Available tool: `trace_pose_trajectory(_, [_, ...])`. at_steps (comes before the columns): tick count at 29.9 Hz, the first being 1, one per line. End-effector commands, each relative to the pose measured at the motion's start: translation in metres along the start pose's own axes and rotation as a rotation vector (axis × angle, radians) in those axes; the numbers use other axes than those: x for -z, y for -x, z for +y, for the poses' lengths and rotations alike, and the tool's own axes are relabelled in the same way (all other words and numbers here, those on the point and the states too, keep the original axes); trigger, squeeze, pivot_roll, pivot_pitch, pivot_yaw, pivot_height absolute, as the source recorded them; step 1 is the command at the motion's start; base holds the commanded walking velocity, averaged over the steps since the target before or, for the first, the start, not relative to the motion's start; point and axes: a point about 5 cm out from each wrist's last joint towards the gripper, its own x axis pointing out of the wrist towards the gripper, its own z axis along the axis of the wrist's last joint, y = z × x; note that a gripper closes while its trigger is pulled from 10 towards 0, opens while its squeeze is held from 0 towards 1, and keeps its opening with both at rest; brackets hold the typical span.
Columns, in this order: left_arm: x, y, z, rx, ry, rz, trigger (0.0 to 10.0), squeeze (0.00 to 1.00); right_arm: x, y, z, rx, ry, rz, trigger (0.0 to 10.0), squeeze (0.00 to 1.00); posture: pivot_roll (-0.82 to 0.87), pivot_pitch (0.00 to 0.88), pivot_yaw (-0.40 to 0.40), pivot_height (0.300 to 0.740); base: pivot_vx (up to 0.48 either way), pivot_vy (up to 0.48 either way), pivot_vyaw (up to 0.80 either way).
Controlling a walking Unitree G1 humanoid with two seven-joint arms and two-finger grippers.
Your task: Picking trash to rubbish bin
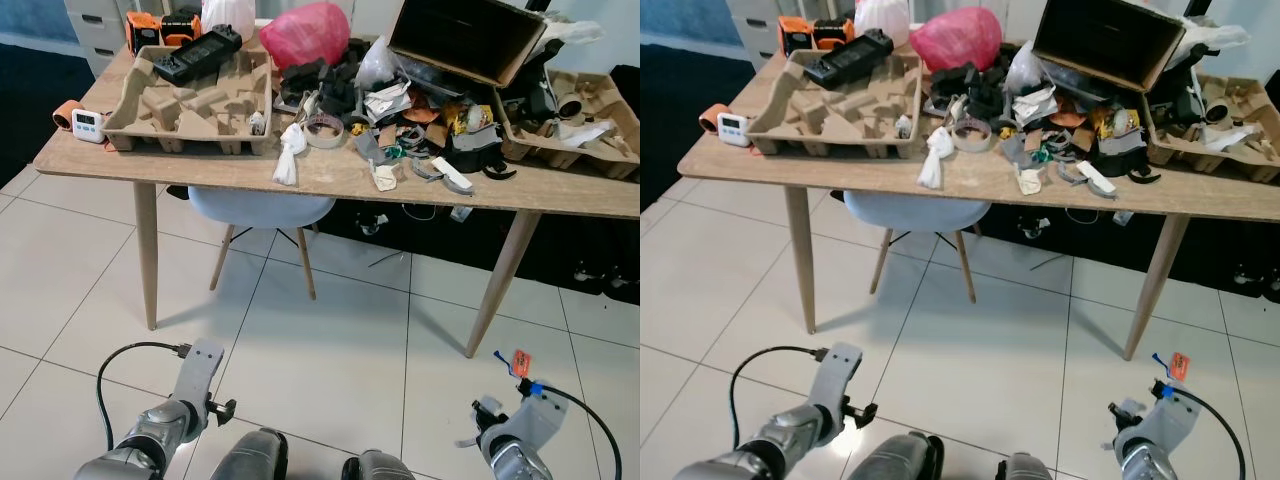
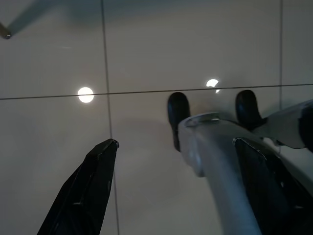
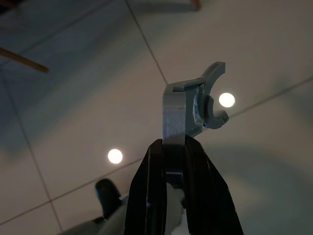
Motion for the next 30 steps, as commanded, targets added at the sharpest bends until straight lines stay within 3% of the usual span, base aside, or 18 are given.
trace_pose_trajectory(1, [0.003,-0.001,-0.004,0.004,-0.011,0.021,10.0,0.0,0.004,0.001,-0.003,0.035,0.002,0.014,10.0,0.0,0.14,0.08,-0.042,0.74,0.0,0.0,0.0])
trace_pose_trajectory(10, [0.003,-0.004,-0.008,-0.03,-0.027,0.033,10.0,0.0,0.012,-0.001,0.006,0.075,0.077,0.068,10.0,0.0,0.13,0.077,-0.042,0.74,0.0,0.0,-0.71])
trace_pose_trajectory(22, [0.024,0.001,-0.005,-0.061,-0.018,0.09,10.0,0.0,0.034,0.005,0.0,0.107,0.147,0.152,10.0,0.0,0.14,0.076,-0.042,0.74,0.0,0.0,-0.8])
trace_pose_trajectory(30, [0.027,0.003,-0.001,-0.065,-0.019,0.096,10.0,0.0,0.035,0.006,0.001,0.108,0.163,0.161,10.0,0.0,0.15,0.077,-0.041,0.74,0.0,0.0,-0.8])
